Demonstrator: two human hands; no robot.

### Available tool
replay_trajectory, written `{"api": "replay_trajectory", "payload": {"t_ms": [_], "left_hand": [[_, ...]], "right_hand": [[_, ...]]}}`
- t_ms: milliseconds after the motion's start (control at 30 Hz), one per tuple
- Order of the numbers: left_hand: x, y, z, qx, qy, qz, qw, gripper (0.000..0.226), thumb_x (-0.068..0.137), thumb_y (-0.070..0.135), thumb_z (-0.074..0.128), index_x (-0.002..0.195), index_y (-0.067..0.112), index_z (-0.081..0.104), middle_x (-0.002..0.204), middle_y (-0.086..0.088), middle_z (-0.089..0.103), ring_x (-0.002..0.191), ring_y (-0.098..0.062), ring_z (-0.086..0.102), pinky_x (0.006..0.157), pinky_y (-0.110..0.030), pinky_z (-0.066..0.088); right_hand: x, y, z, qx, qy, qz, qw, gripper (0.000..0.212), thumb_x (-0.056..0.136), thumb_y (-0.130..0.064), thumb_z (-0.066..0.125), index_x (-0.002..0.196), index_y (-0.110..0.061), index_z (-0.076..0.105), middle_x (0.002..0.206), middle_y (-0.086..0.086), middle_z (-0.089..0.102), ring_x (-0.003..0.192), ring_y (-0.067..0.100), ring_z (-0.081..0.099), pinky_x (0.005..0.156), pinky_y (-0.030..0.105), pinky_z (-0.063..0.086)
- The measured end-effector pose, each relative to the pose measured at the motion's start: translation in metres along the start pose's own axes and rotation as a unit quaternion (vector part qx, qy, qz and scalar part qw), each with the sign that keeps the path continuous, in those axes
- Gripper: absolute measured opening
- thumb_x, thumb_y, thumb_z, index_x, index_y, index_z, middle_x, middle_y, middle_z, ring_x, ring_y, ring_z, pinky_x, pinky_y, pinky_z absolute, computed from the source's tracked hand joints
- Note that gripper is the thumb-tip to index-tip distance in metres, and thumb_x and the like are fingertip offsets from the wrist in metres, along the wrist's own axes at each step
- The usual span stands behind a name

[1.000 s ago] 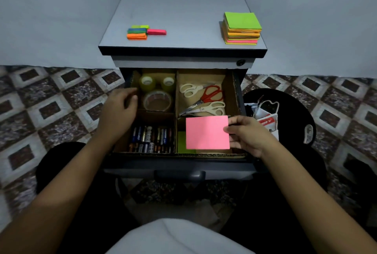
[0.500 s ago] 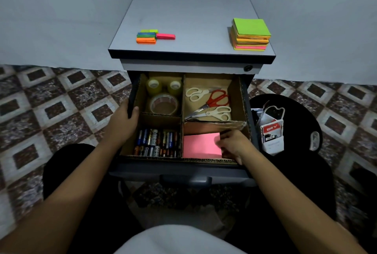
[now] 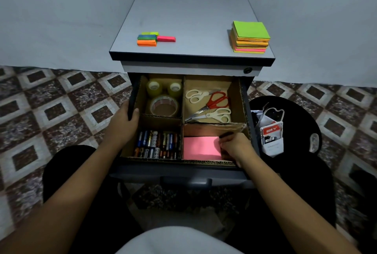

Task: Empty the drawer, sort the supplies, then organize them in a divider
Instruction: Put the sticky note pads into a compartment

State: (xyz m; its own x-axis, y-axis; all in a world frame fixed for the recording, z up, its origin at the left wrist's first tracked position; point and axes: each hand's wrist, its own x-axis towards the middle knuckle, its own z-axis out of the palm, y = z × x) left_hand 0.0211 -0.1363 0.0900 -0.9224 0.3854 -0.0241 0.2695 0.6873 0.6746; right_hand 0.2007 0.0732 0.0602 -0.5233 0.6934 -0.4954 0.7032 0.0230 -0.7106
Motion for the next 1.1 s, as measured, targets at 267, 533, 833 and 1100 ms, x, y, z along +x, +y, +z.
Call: {"api": "replay_trajectory", "payload": {"t_ms": [267,533,833,1100], "left_hand": [[-0.002,0.001,-0.001,0.000,-0.002,-0.005,1.000,0.049,0.100,0.031,0.038,0.144,0.010,0.032,0.141,-0.016,0.045,0.129,-0.031,0.042,0.098,-0.036,0.037],[0.002,-0.003,0.001,0.007,-0.005,-0.010,1.000,0.050,0.100,0.030,0.039,0.145,0.009,0.031,0.141,-0.016,0.043,0.129,-0.031,0.042,0.100,-0.038,0.037],[0.023,0.076,-0.006,0.036,0.133,0.212,0.968,0.037,0.093,0.015,0.051,0.127,0.000,0.053,0.121,-0.021,0.053,0.112,-0.035,0.051,0.092,-0.041,0.043],[0.057,0.222,0.010,-0.084,0.002,0.213,0.973,0.025,0.093,0.016,0.049,0.110,0.009,0.066,0.111,-0.009,0.064,0.103,-0.022,0.057,0.083,-0.021,0.038]], "right_hand": [[0.000,0.003,0.000,-0.027,0.010,-0.032,0.999,0.029,0.083,-0.001,0.051,0.060,-0.015,0.063,0.072,0.019,0.065,0.078,0.036,0.064,0.076,0.048,0.055],[-0.019,-0.012,-0.009,-0.017,0.053,-0.120,0.991,0.012,0.091,-0.014,0.057,0.089,-0.017,0.069,0.085,0.001,0.064,0.063,0.010,0.052,0.059,0.020,0.044],[-0.024,-0.098,-0.074,0.047,0.096,-0.246,0.963,0.012,0.092,-0.016,0.057,0.085,-0.021,0.066,0.081,0.001,0.065,0.083,0.023,0.065,0.082,0.043,0.055],[0.018,-0.179,-0.139,0.013,0.215,-0.269,0.939,0.019,0.086,-0.014,0.057,0.093,-0.005,0.072,0.083,0.012,0.065,0.089,0.033,0.064,0.083,0.047,0.054]]}}
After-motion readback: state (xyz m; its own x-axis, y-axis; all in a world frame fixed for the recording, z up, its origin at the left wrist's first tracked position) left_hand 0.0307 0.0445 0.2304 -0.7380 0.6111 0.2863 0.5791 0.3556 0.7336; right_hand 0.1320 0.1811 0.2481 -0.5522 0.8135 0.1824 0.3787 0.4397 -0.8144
